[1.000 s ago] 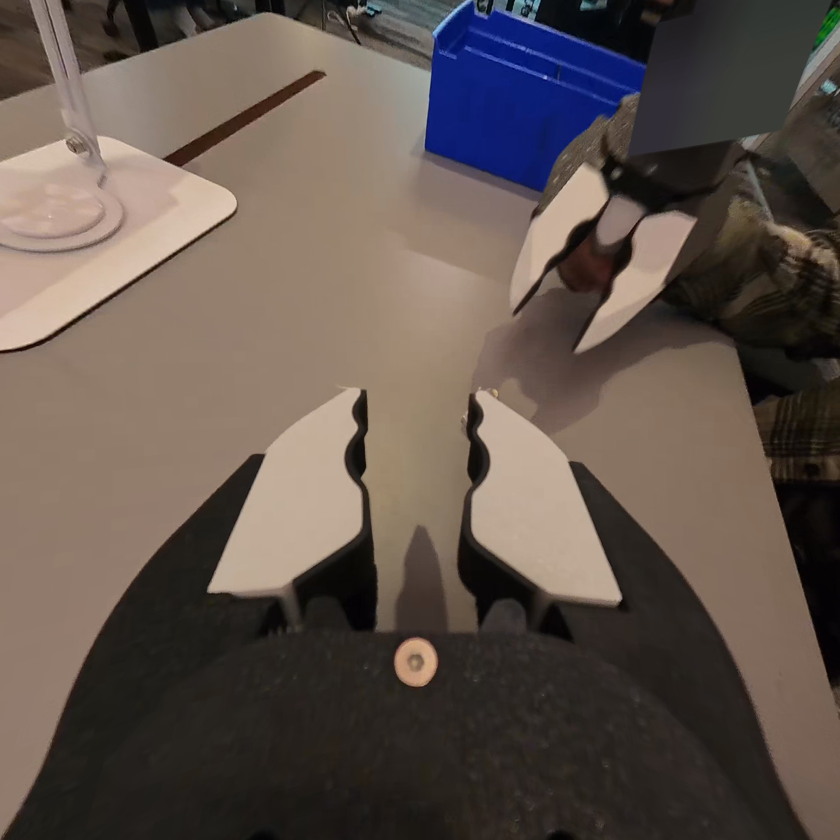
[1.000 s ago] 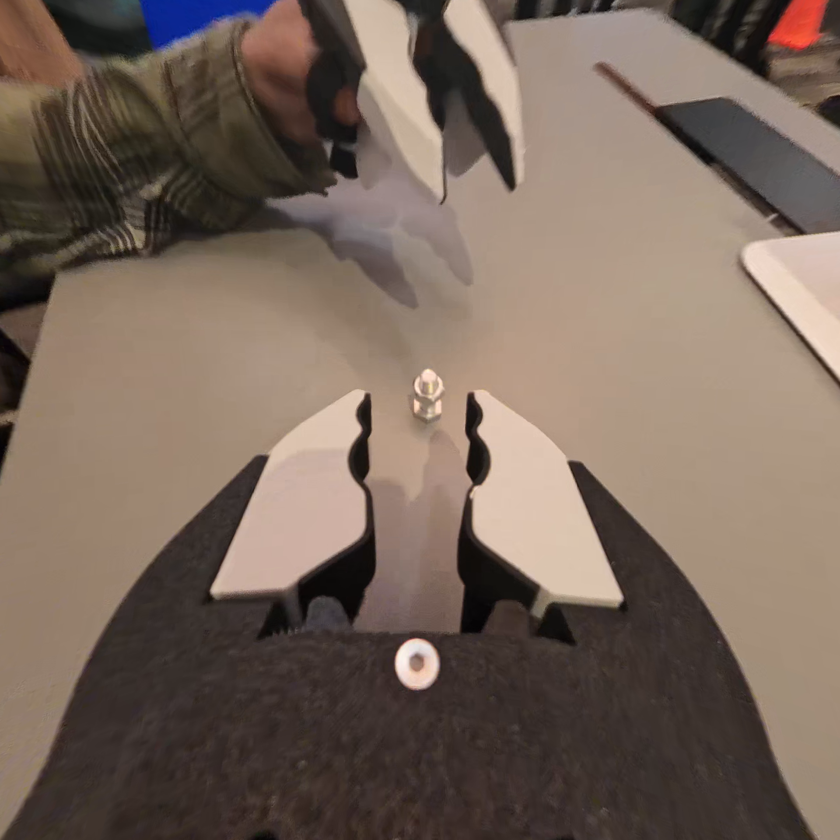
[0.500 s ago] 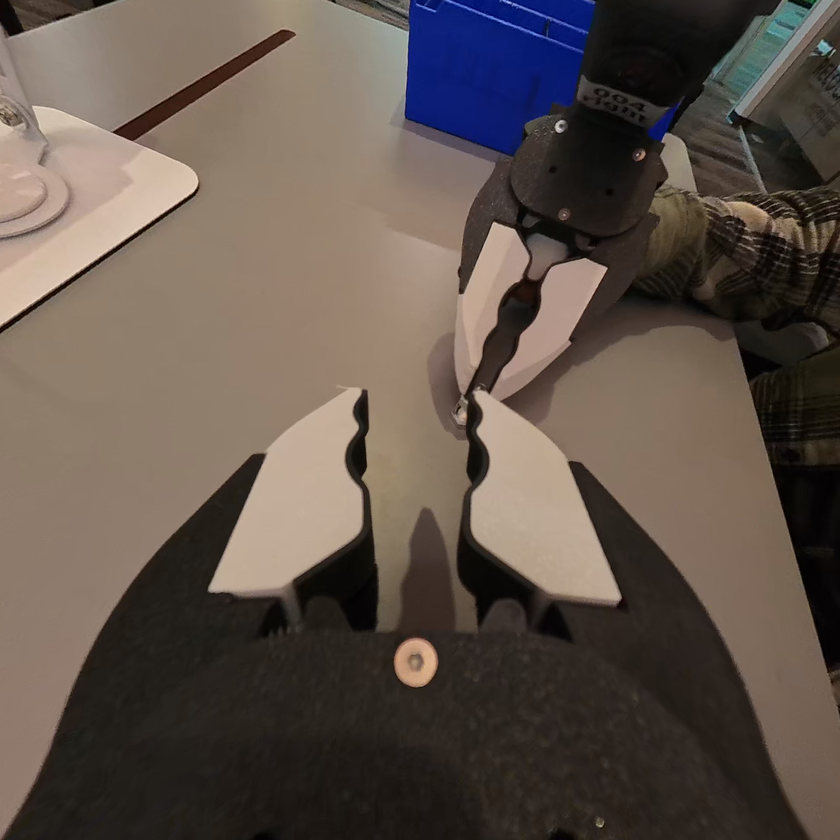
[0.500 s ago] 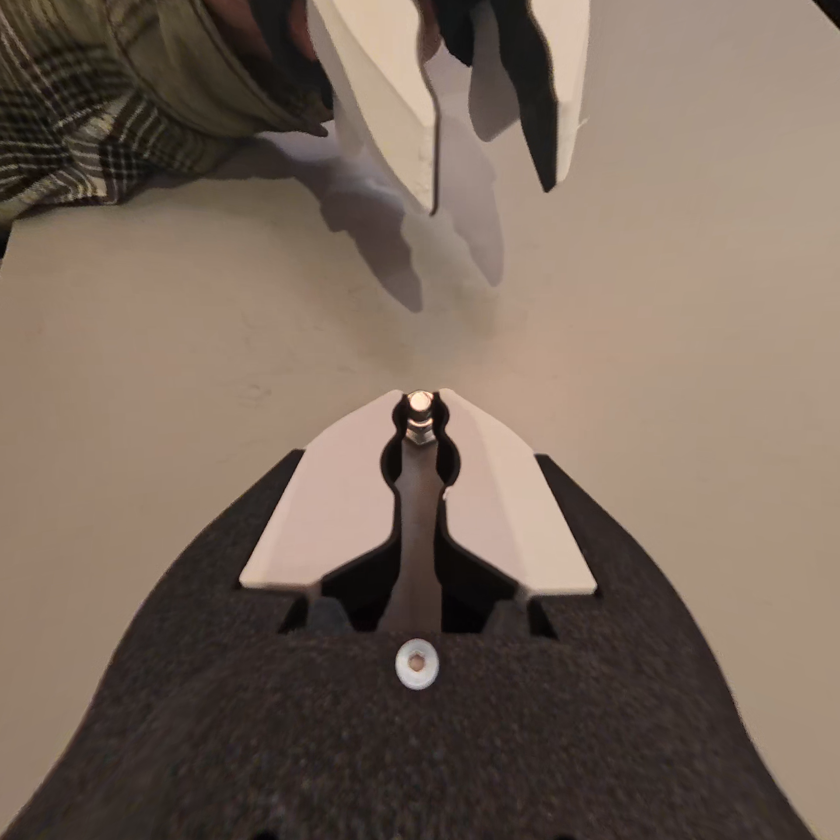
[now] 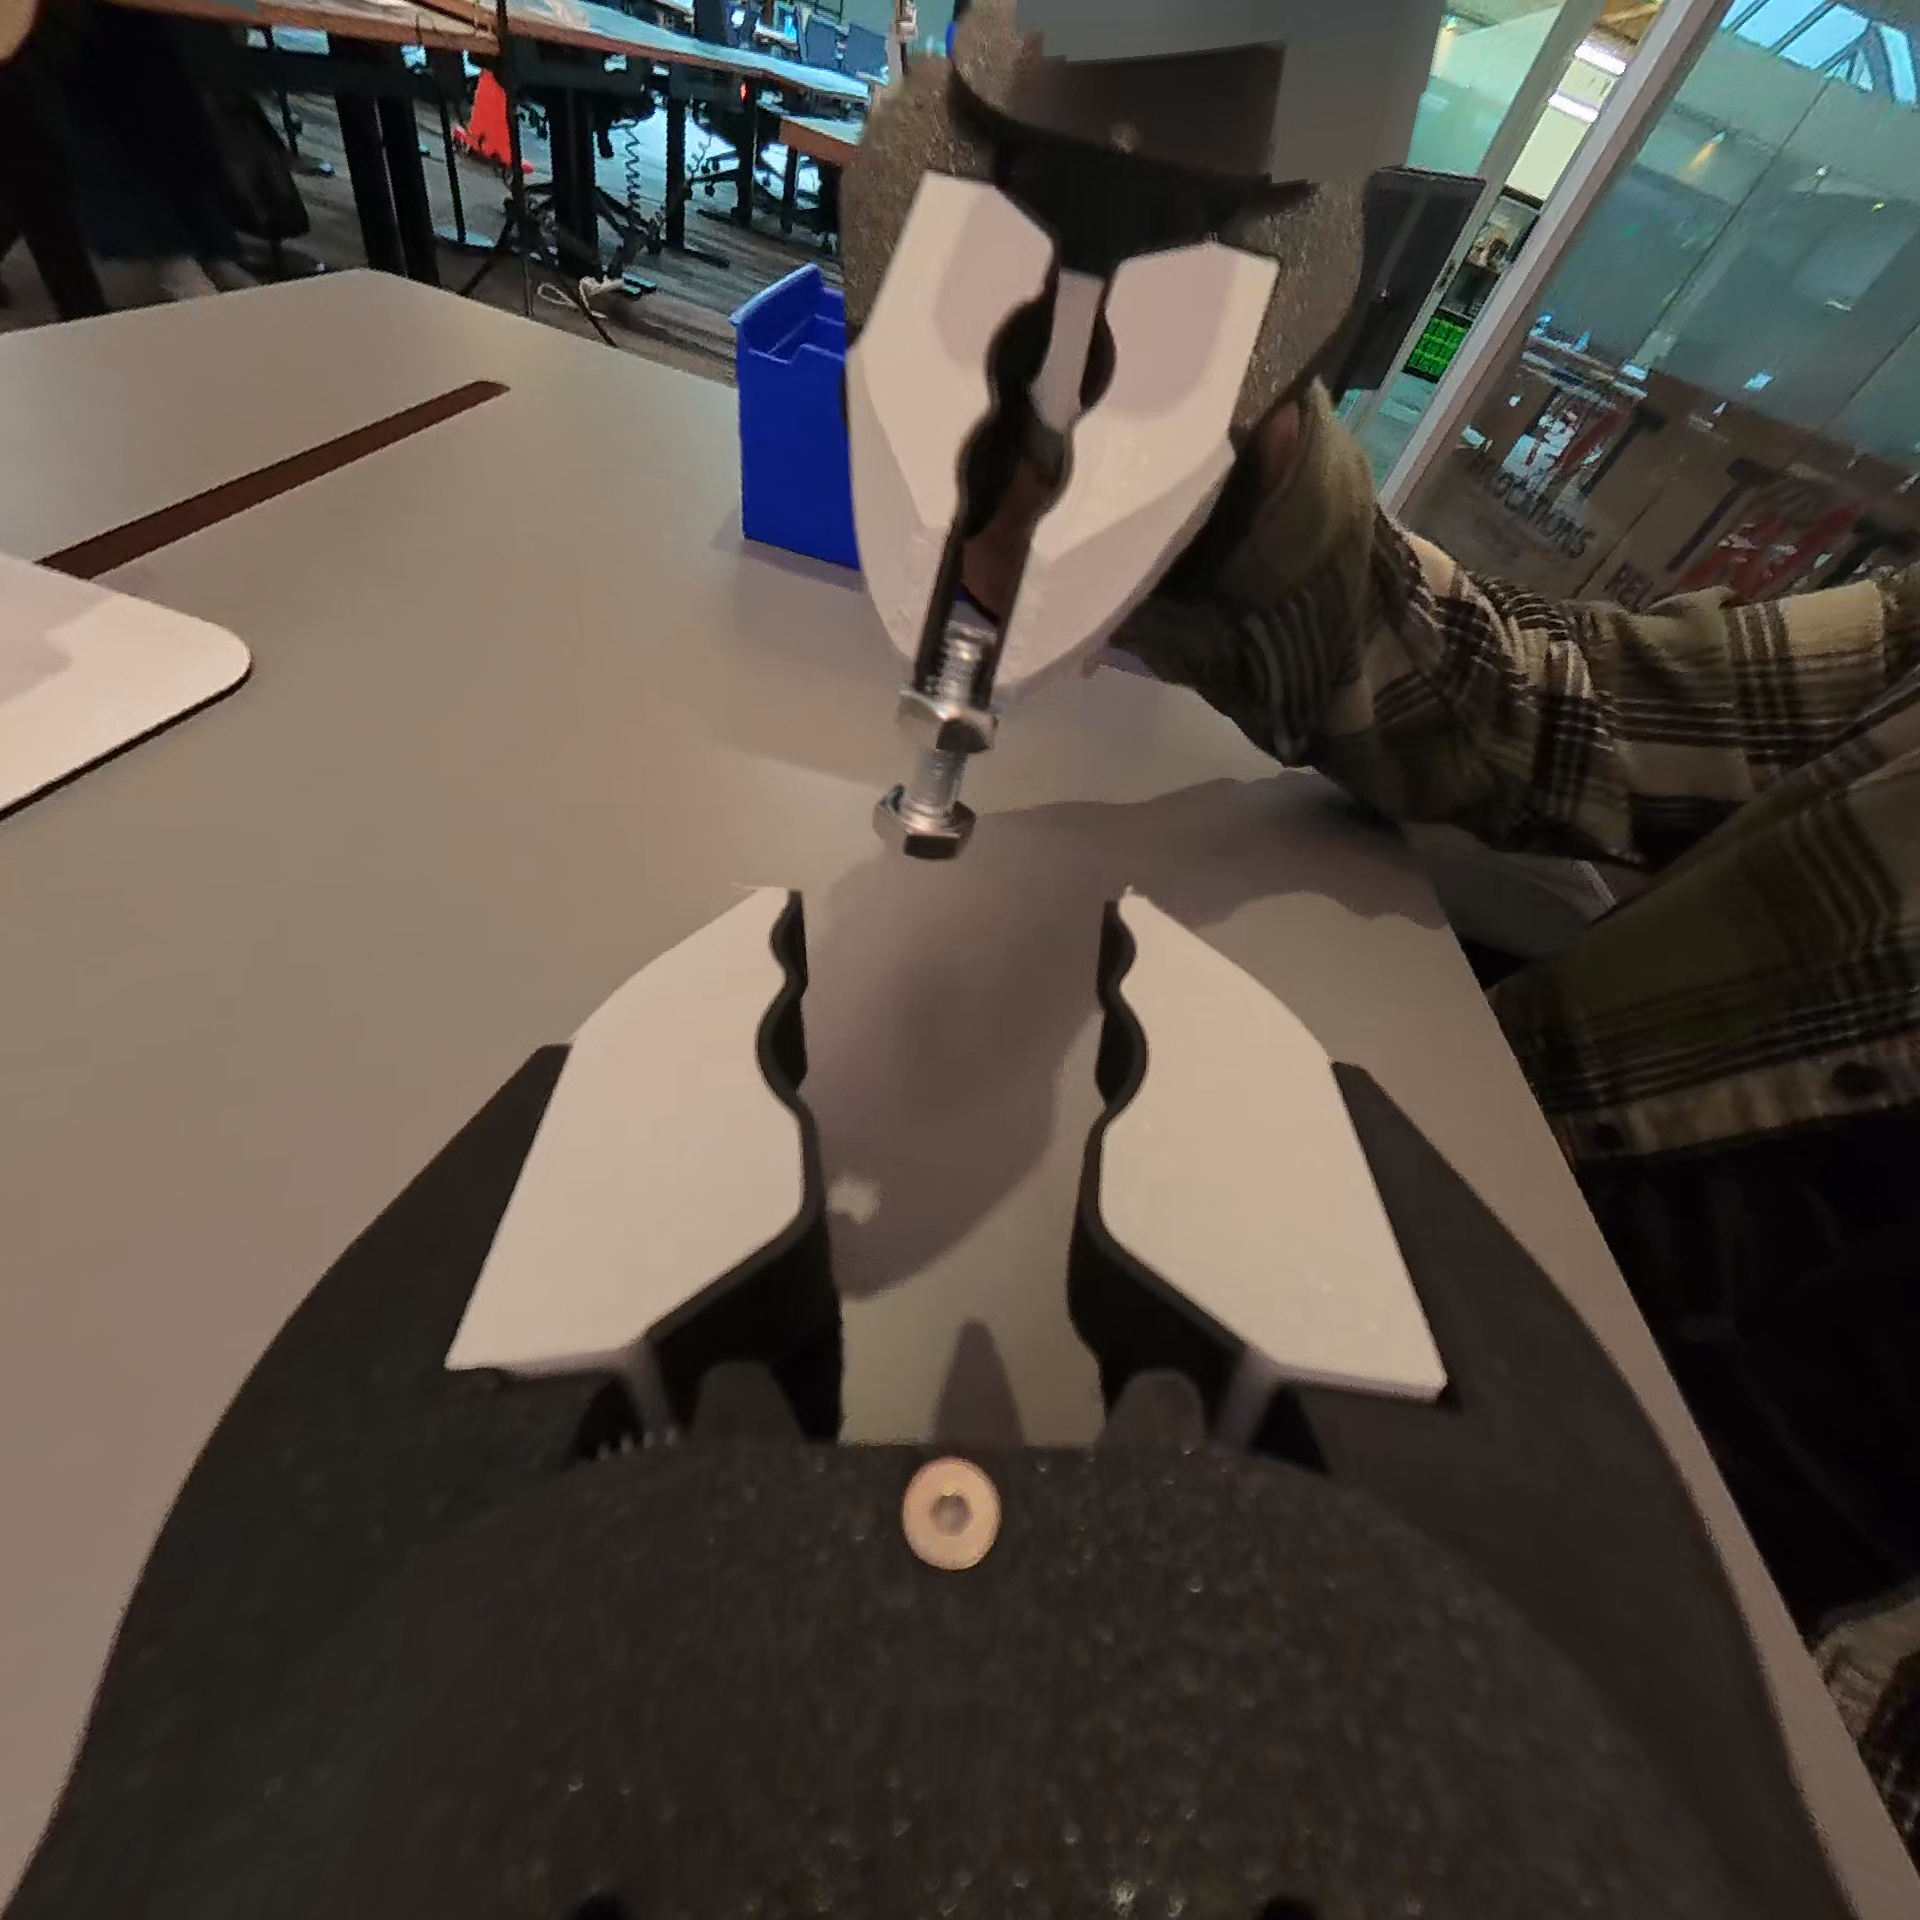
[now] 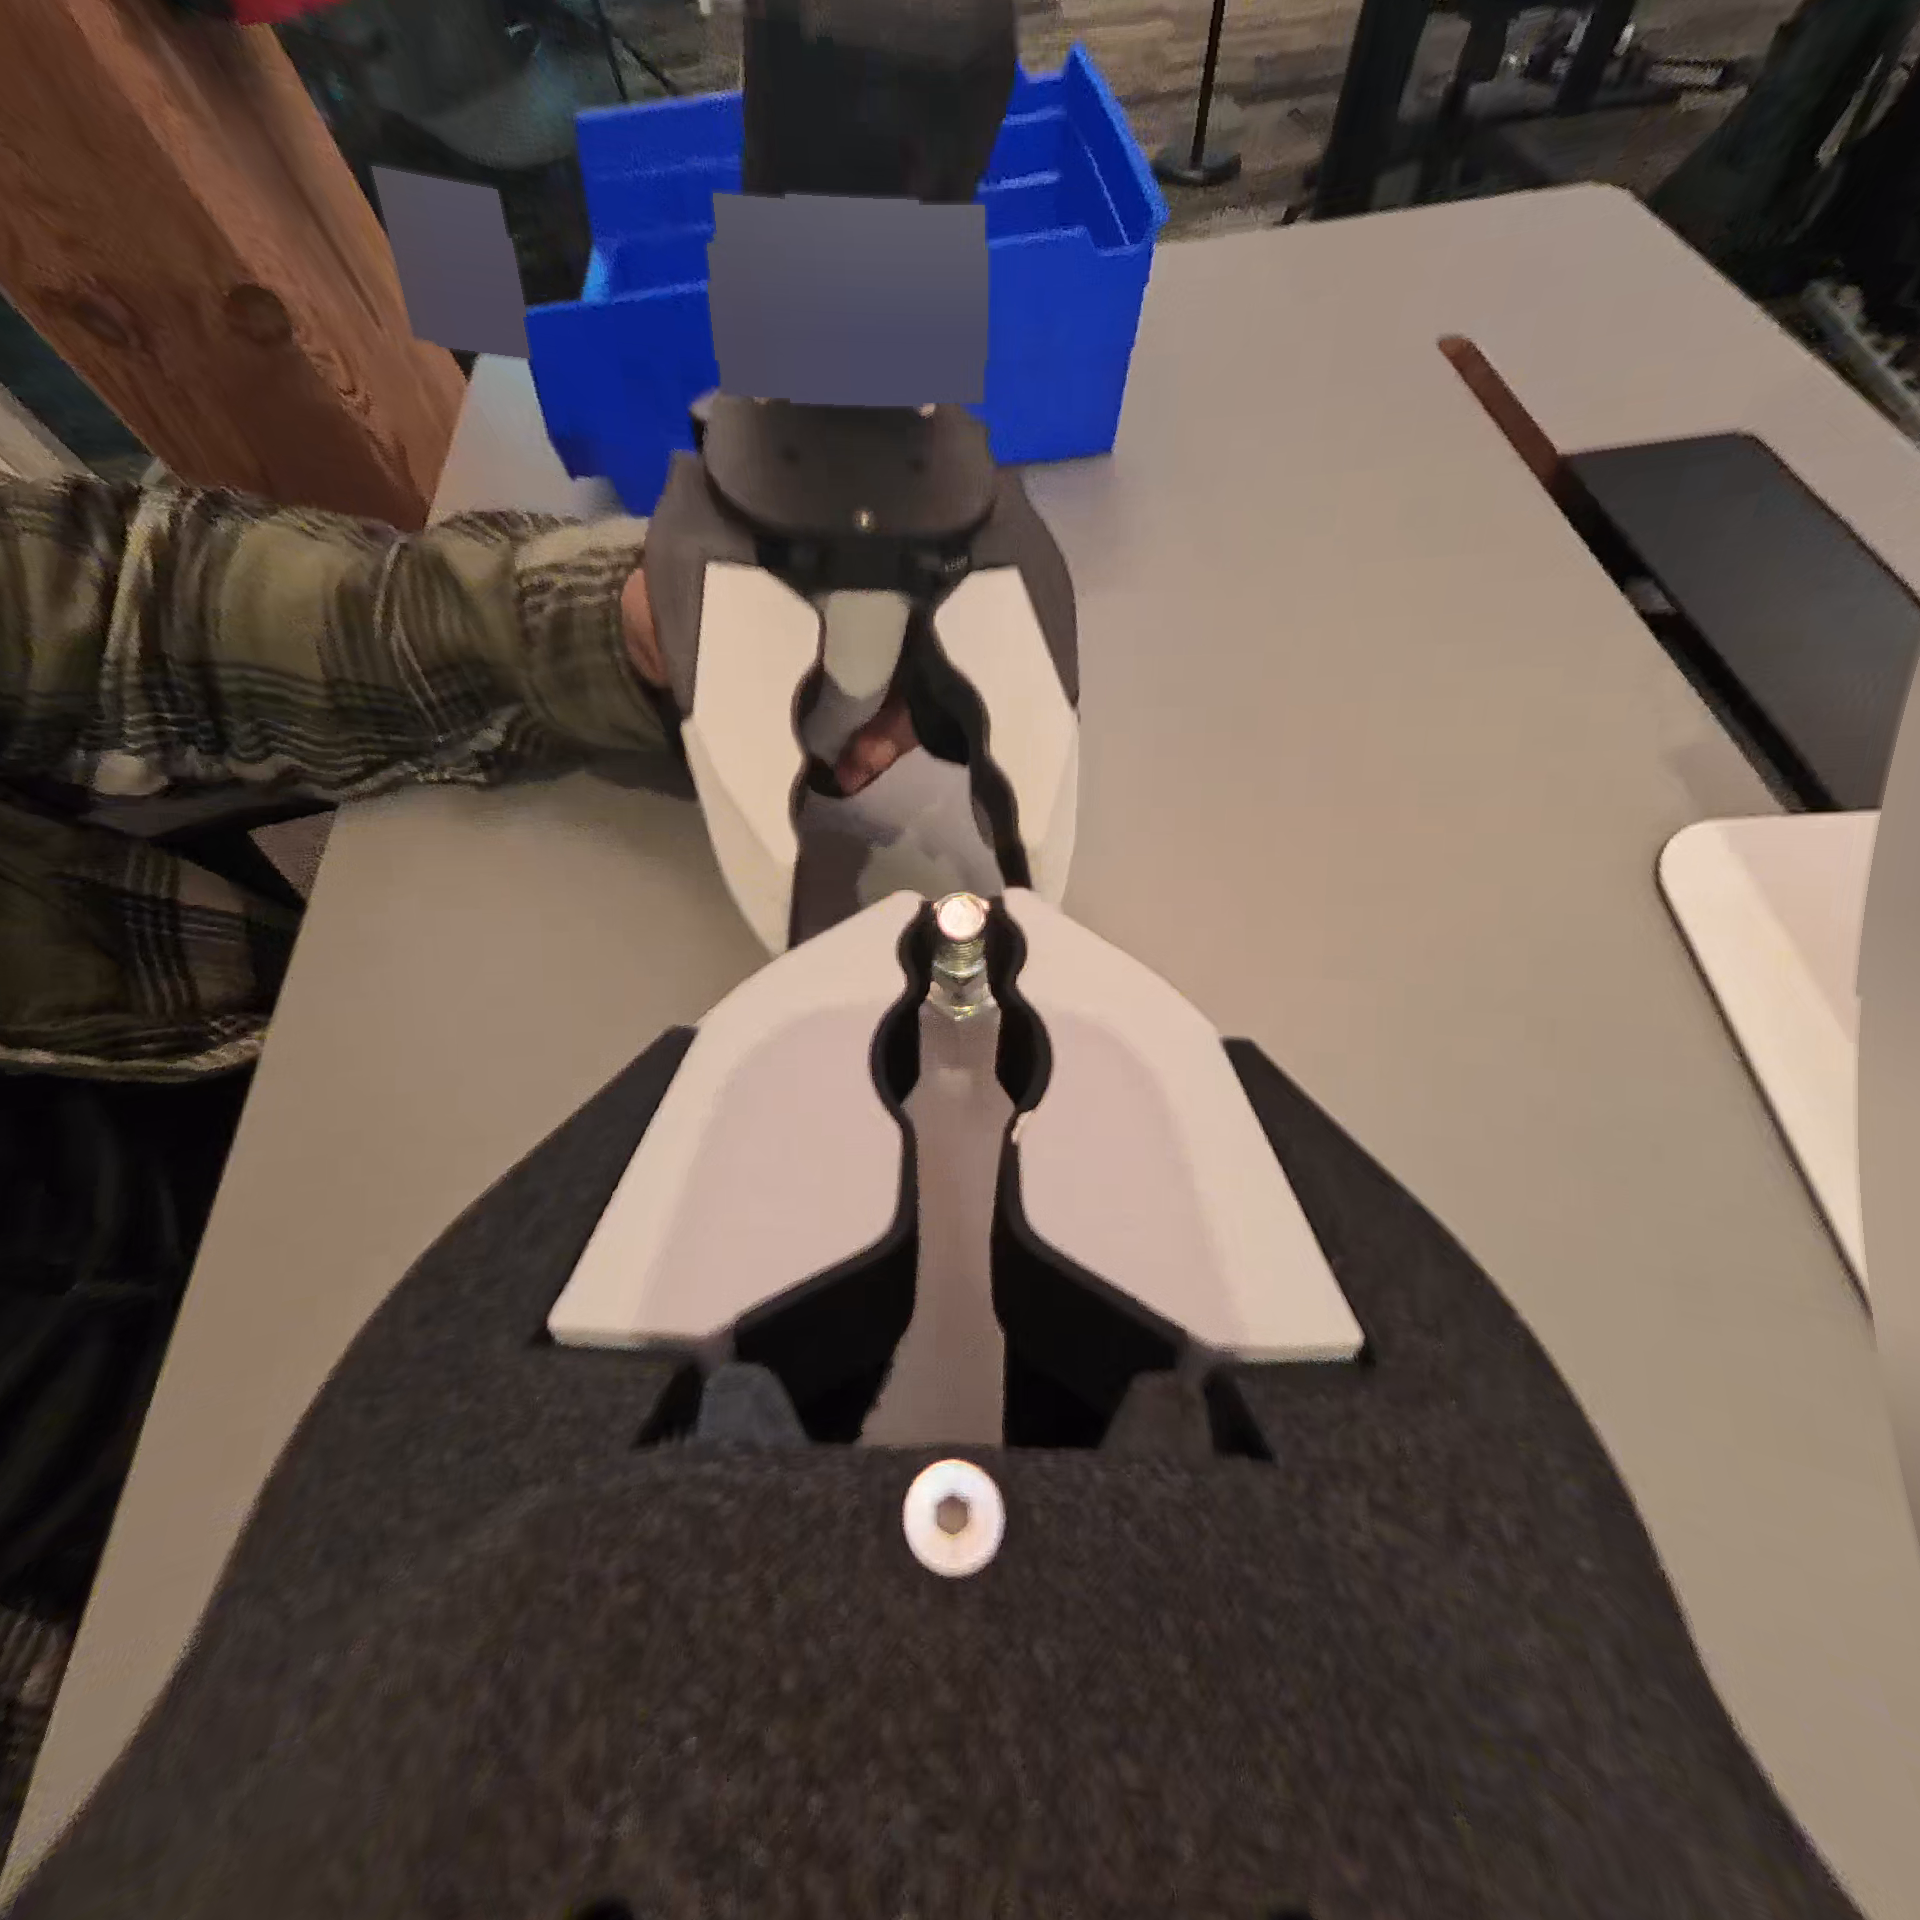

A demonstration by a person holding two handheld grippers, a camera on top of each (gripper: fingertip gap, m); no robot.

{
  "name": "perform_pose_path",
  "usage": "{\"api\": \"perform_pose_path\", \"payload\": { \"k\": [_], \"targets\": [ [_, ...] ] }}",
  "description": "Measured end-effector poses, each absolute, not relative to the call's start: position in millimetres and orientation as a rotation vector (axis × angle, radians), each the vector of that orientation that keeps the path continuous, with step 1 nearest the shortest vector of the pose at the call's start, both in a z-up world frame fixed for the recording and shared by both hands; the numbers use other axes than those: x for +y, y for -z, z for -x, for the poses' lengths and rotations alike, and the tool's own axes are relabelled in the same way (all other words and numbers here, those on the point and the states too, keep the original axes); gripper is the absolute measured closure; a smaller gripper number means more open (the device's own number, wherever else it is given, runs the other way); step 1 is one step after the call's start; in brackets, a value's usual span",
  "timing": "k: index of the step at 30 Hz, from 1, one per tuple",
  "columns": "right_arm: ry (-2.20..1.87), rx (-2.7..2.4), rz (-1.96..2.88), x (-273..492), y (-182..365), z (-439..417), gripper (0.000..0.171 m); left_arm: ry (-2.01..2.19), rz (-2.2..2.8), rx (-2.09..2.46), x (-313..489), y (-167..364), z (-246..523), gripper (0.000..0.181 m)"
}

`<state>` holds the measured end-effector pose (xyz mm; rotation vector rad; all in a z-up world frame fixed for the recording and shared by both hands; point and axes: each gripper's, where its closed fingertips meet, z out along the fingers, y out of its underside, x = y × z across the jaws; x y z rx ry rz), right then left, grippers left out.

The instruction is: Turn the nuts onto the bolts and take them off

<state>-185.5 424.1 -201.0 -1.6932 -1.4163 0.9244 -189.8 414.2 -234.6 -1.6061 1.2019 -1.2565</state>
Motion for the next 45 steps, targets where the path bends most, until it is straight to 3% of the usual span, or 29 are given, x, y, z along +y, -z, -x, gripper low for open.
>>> {"api": "perform_pose_path", "payload": {
  "k": [41,42,45],
  "targets": [
    [-1.112,-1.468,1.591,395,176,195,0.162,1.246,1.446,1.16,391,208,170,0.162],
    [-1.114,-1.45,1.58,397,174,195,0.158,1.253,1.443,1.152,390,206,170,0.162],
    [-1.104,-1.339,1.496,409,161,193,0.121,1.258,1.435,1.107,394,202,173,0.162]
  ]
}}
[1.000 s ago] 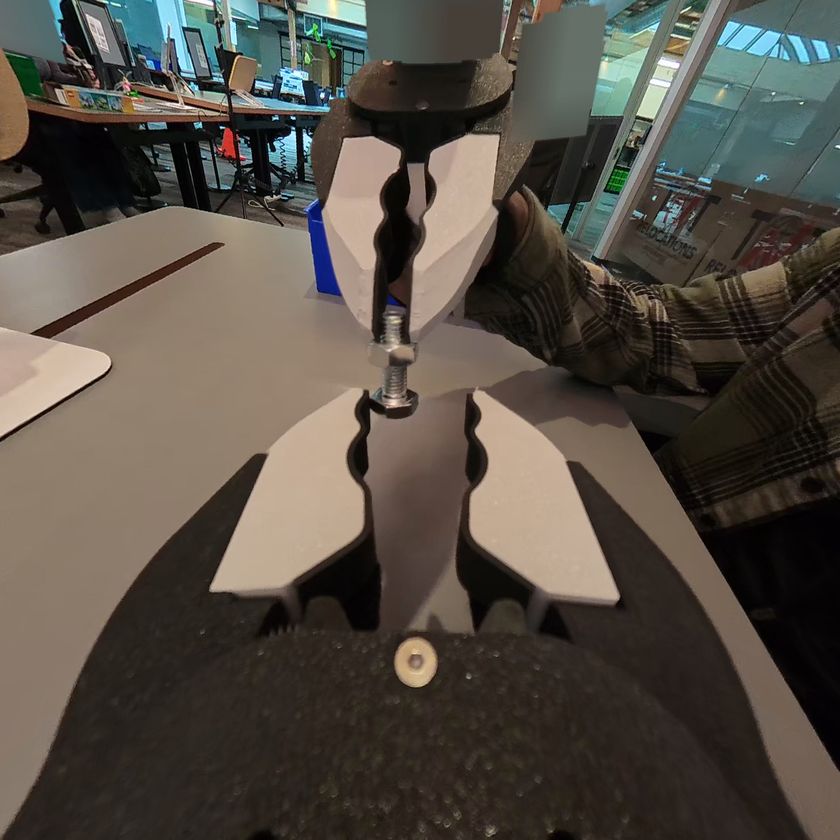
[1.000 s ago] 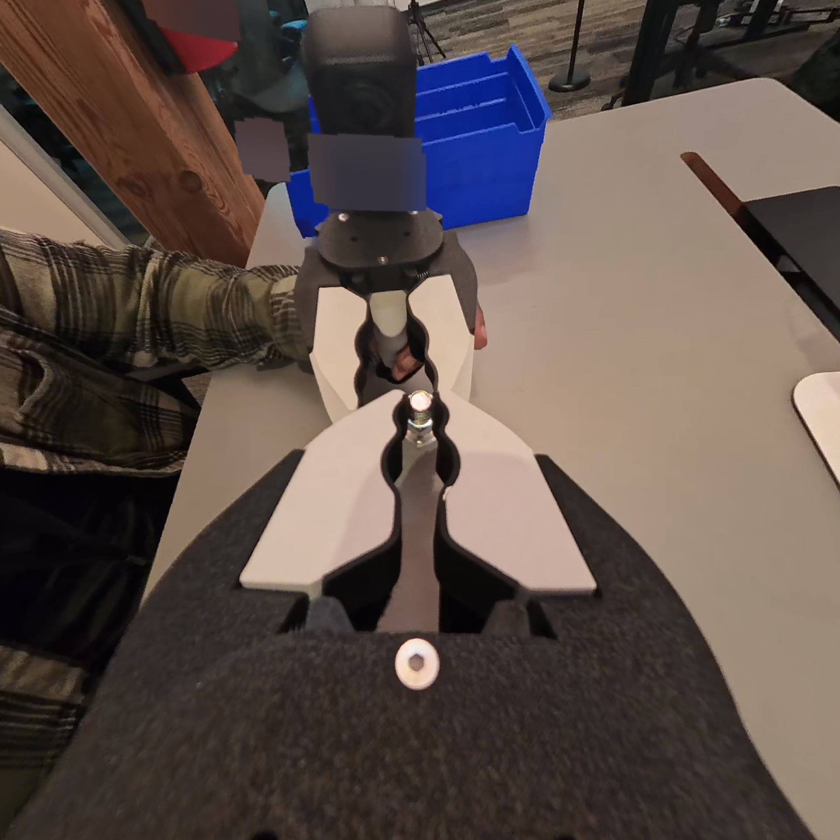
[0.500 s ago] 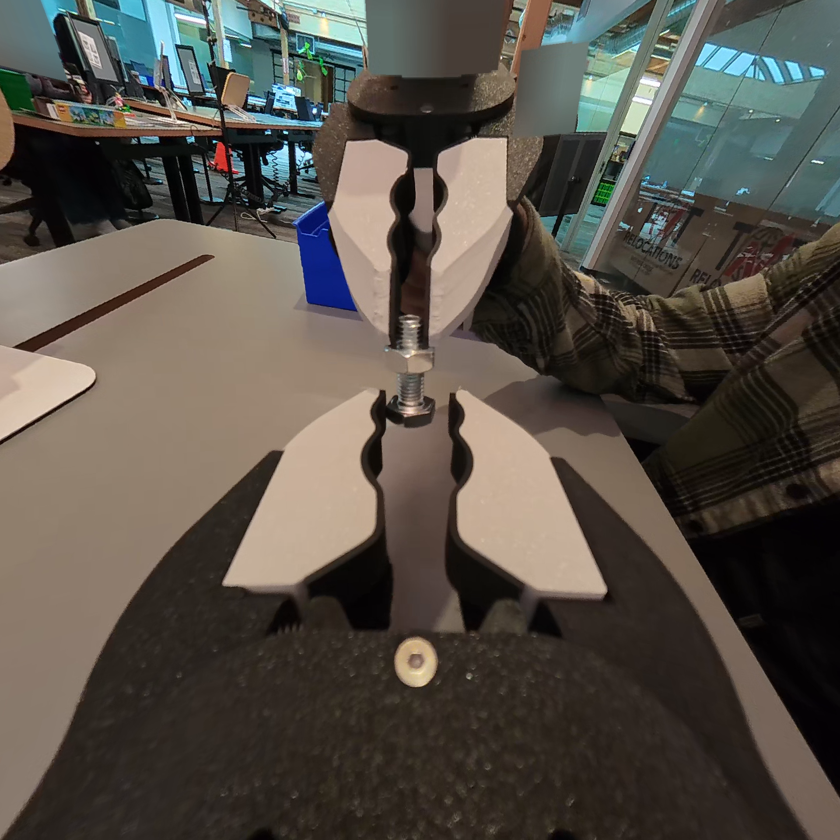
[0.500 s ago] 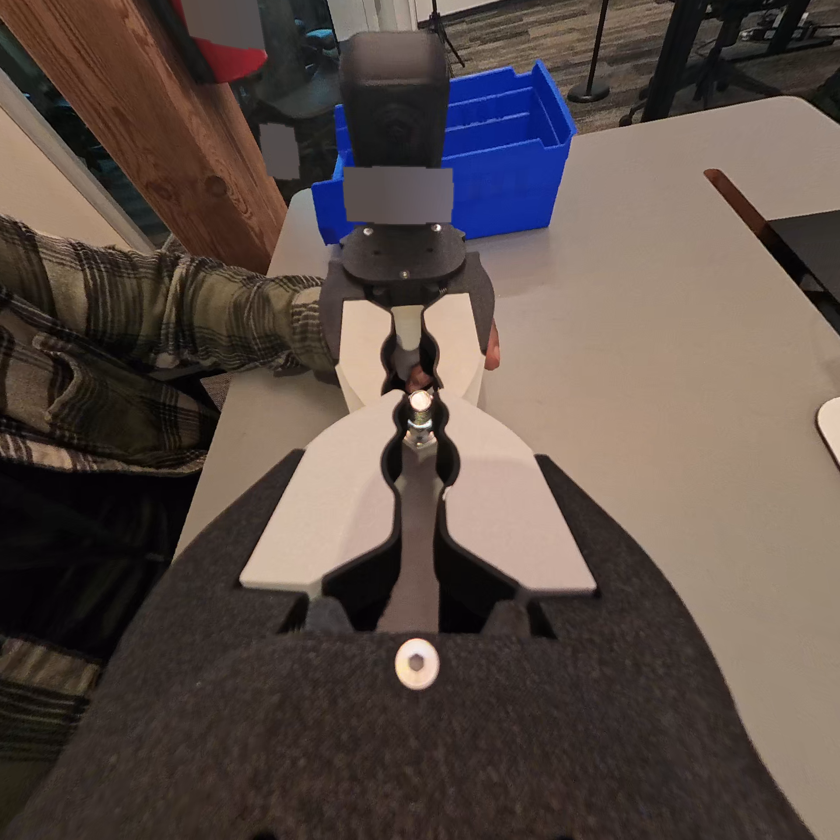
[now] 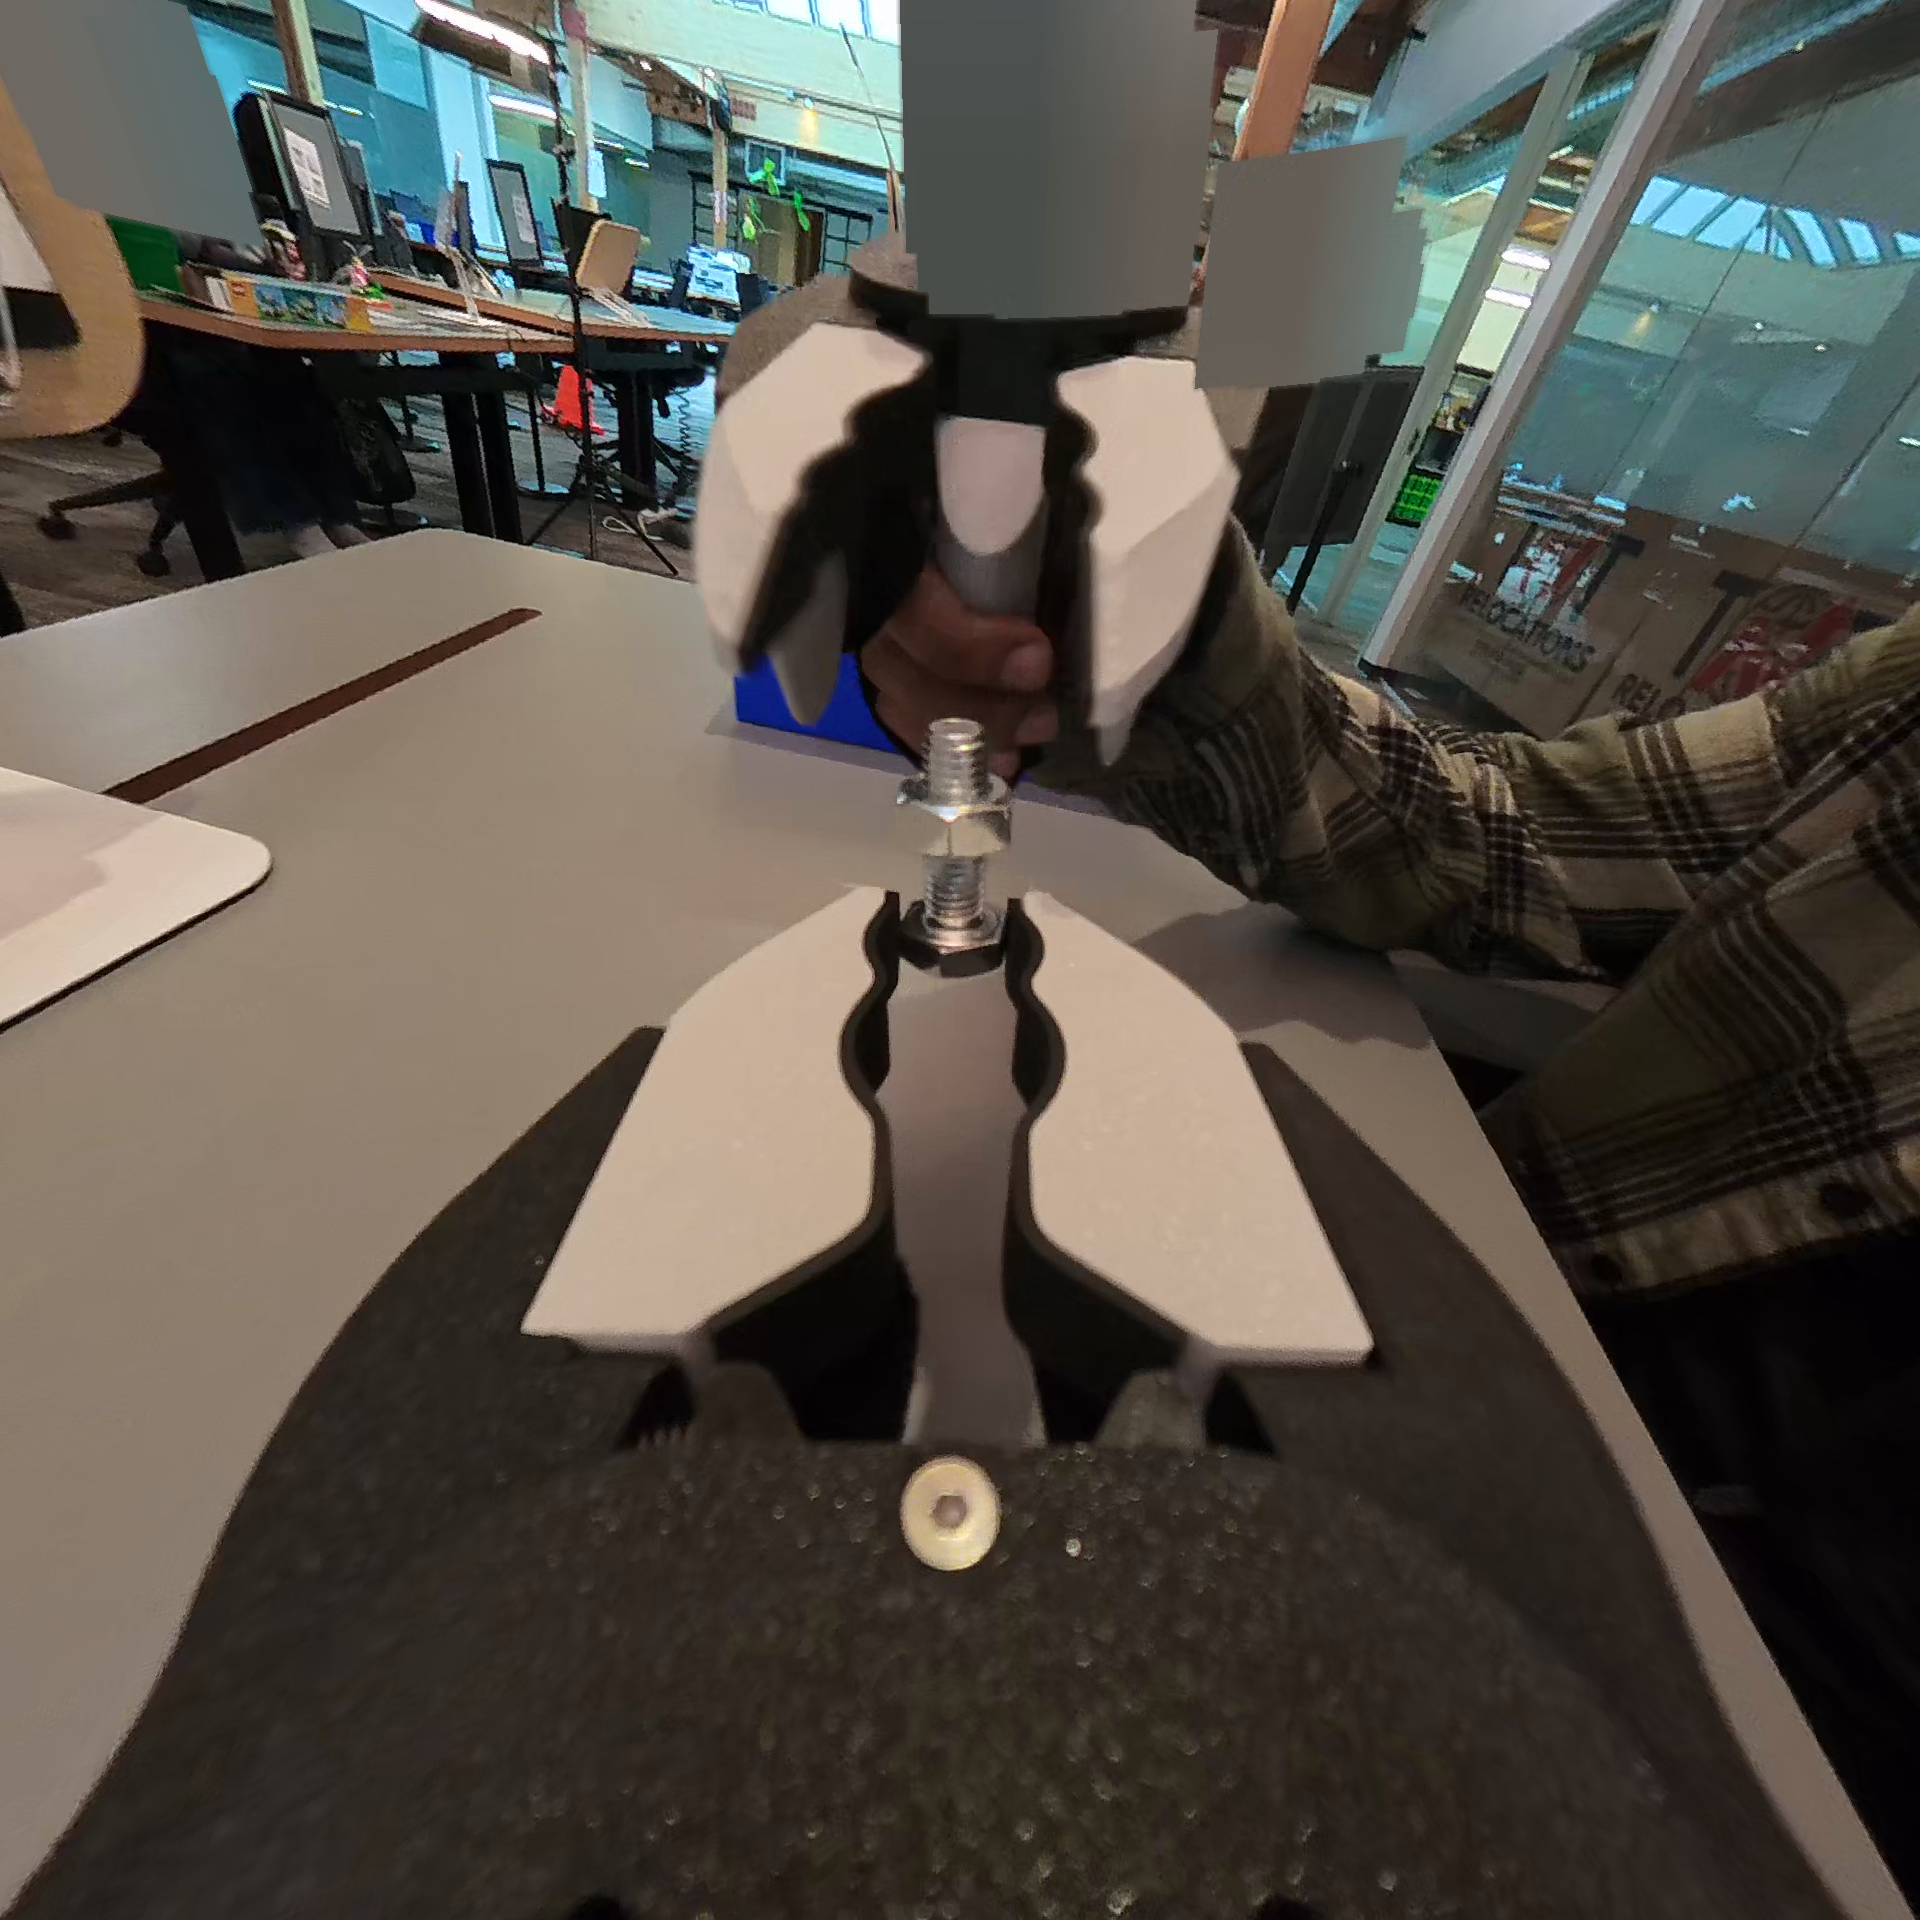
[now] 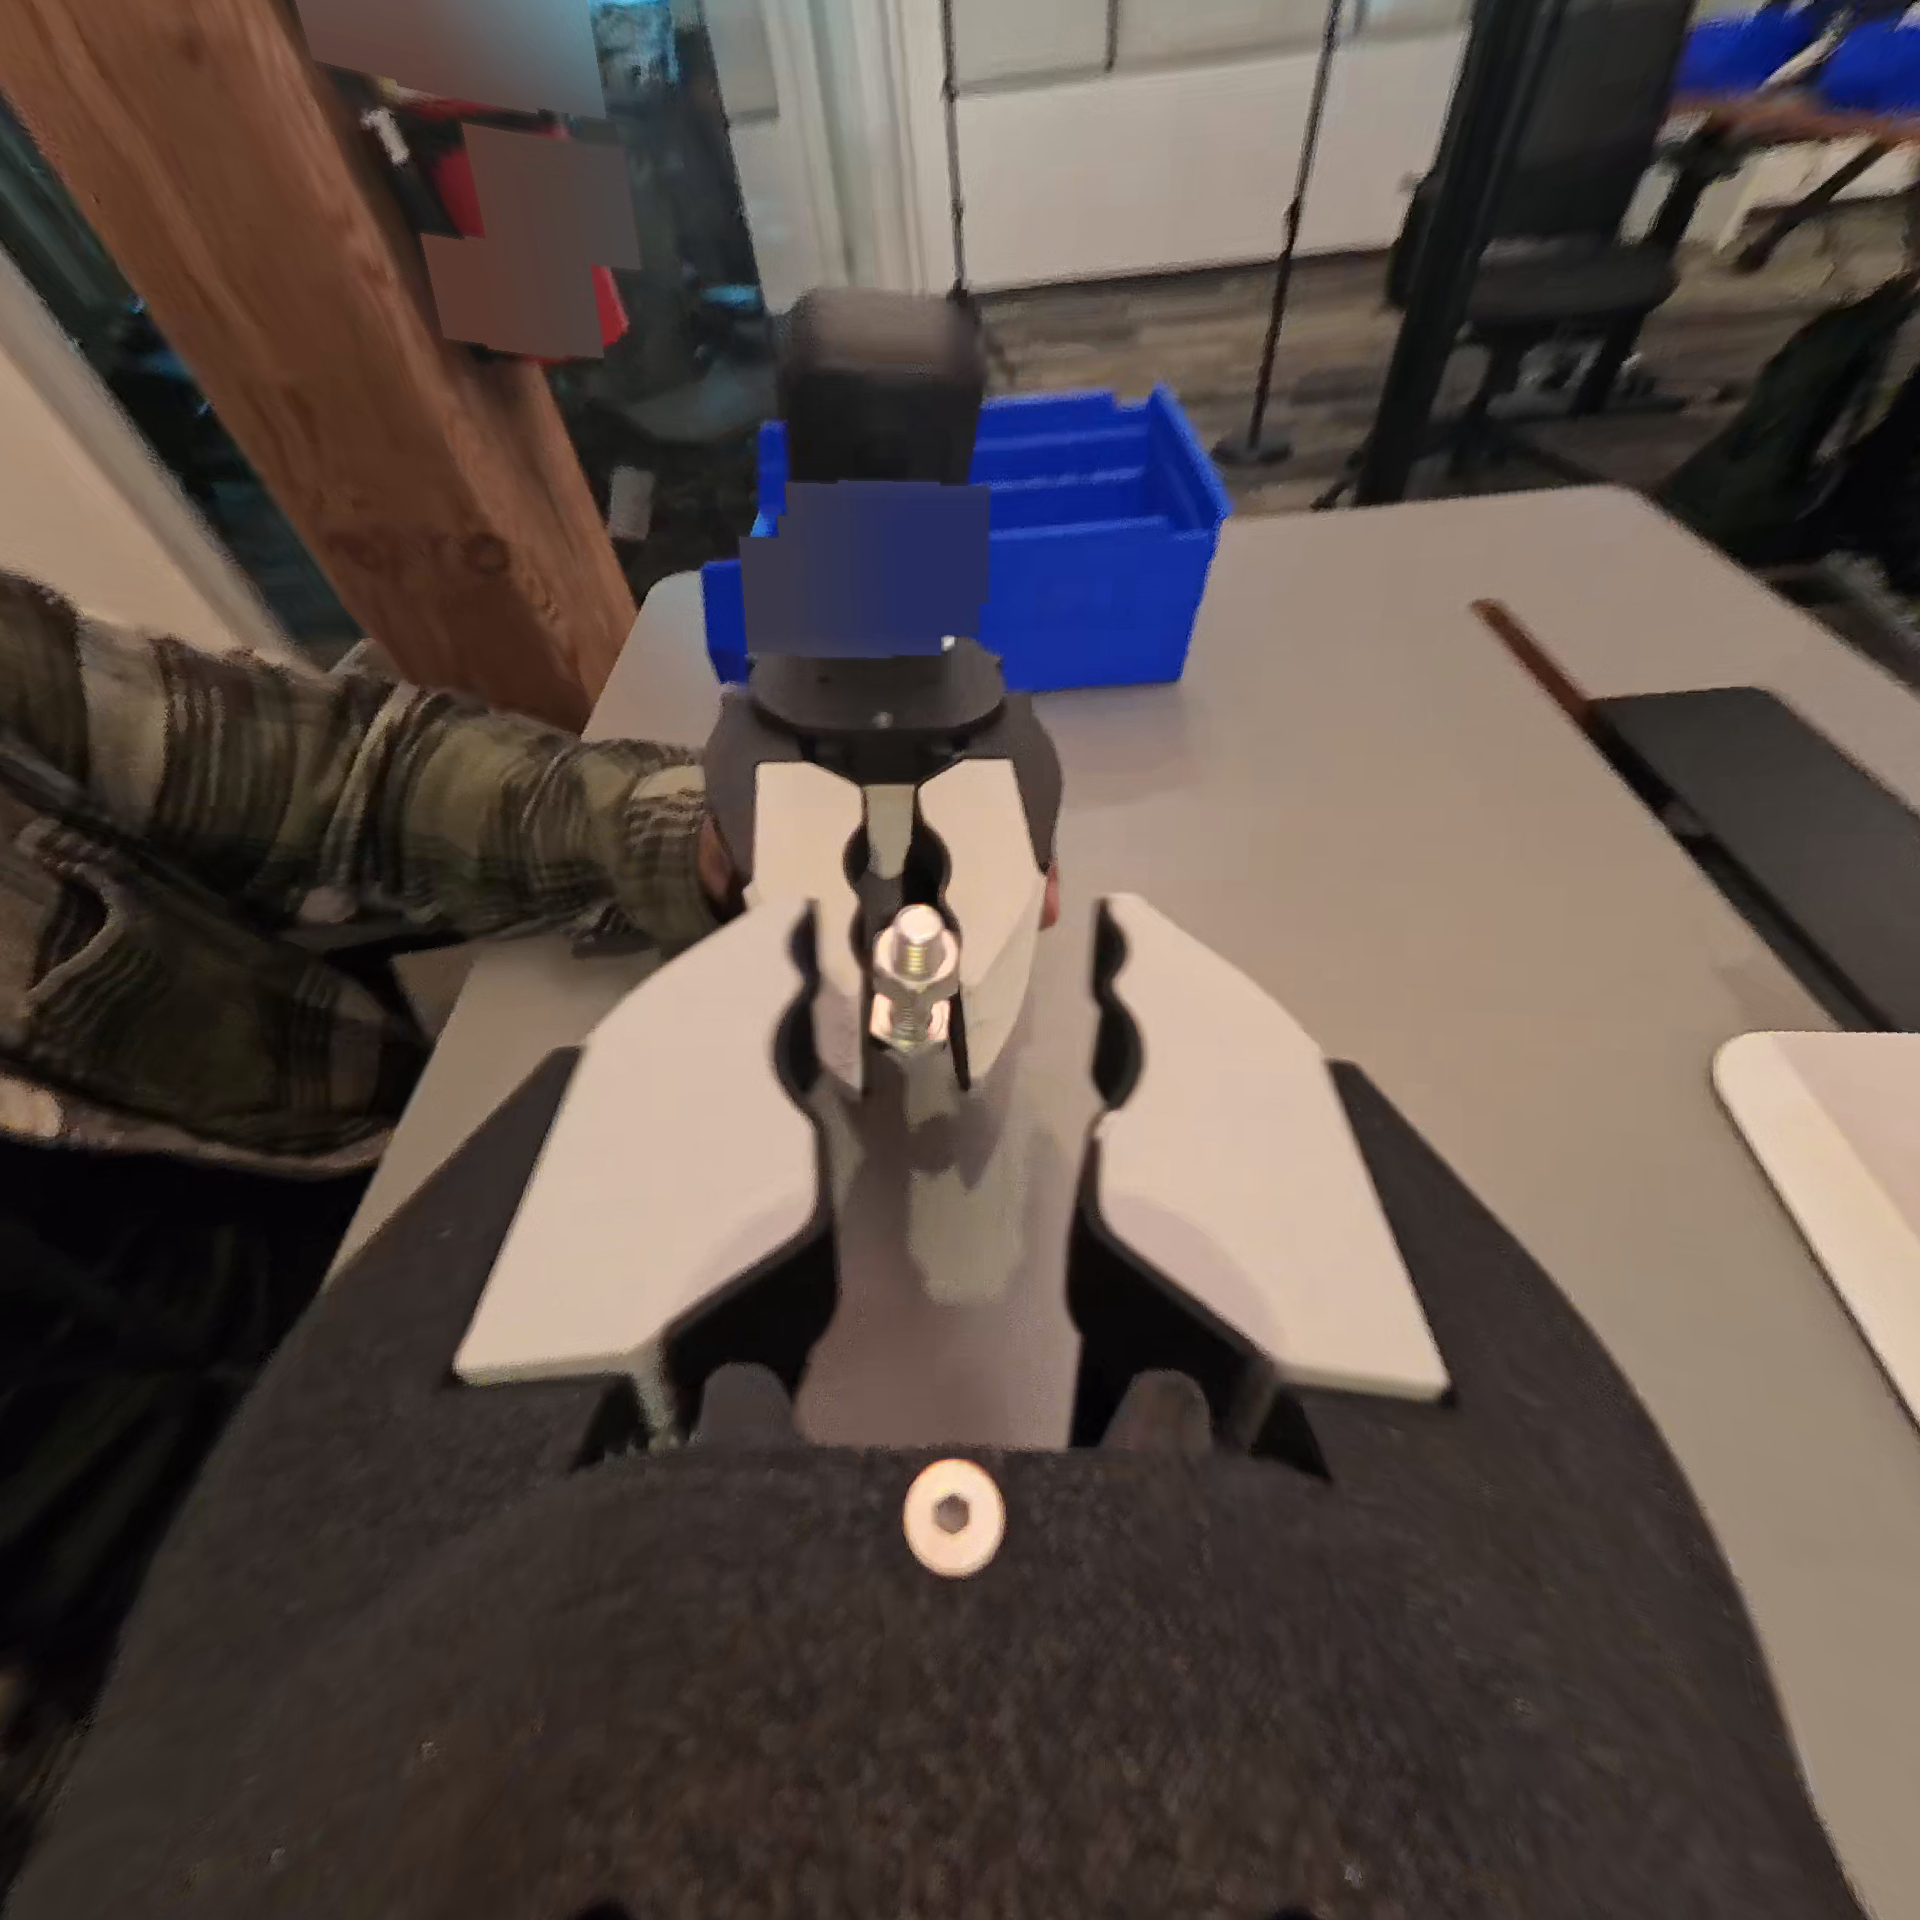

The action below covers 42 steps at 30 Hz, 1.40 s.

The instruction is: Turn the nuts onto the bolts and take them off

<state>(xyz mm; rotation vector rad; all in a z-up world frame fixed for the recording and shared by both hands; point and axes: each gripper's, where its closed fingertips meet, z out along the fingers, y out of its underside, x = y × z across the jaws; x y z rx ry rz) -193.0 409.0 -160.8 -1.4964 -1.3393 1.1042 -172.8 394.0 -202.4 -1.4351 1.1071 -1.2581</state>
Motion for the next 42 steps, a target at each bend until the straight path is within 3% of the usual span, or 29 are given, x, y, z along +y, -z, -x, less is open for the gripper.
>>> {"api": "perform_pose_path", "payload": {
  "k": [2,4,11,13,18,24,28,30,32,40,42],
  "targets": [
    [-1.051,-1.232,1.498,420,159,190,0.091,1.254,1.432,1.084,397,201,175,0.162],
    [-0.997,-1.147,1.507,427,163,186,0.076,1.272,1.419,1.063,397,197,176,0.162],
    [-0.981,-0.96,1.526,438,172,172,0.068,1.299,1.374,1.063,387,191,168,0.162],
    [-0.929,-0.929,1.511,443,169,161,0.079,1.317,1.36,1.059,386,188,170,0.162],
    [-1.08,-0.953,1.433,423,159,179,0.075,1.32,1.35,1.055,385,186,170,0.162],
    [-0.972,-0.893,1.479,437,165,157,0.075,1.334,1.348,1.06,383,188,168,0.162],
    [-0.996,-0.944,1.466,425,165,175,0.069,1.331,1.341,1.078,379,188,165,0.162],
    [-0.901,-0.919,1.508,436,168,164,0.054,1.311,1.35,1.078,380,190,164,0.162],
    [-0.869,-0.871,1.506,445,165,150,0.062,1.32,1.348,1.073,382,189,166,0.162],
    [-0.905,-0.911,1.521,434,169,164,0.054,1.307,1.35,1.081,380,190,163,0.162],
    [-0.88,-0.853,1.552,443,172,150,0.058,1.322,1.343,1.065,381,188,166,0.162]
  ]
}}
